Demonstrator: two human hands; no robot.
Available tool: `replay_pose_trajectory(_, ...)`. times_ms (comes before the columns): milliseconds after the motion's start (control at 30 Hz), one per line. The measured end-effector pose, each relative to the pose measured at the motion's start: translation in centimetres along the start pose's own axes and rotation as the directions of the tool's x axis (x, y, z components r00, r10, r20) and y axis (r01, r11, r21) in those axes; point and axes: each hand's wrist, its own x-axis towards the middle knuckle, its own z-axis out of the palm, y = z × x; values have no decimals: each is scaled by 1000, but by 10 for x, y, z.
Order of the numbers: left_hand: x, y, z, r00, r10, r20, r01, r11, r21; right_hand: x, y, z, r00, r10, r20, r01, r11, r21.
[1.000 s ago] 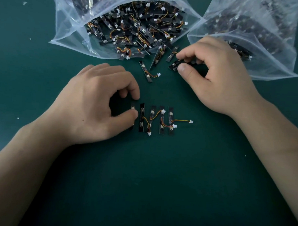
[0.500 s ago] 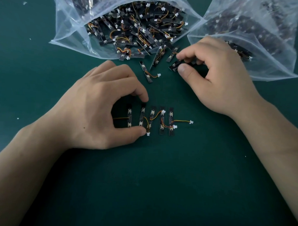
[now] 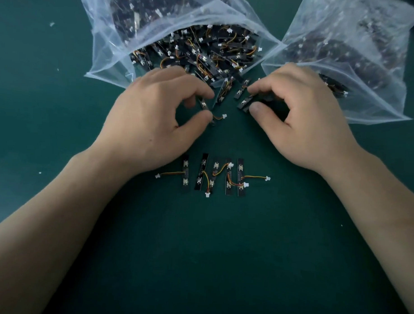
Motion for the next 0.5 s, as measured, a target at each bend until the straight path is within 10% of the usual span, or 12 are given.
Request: replay_pose_trajectory(500,5,0,3,998,-23,61,26,998,-57,17,-24,11,964,-260,51,264,921,-288)
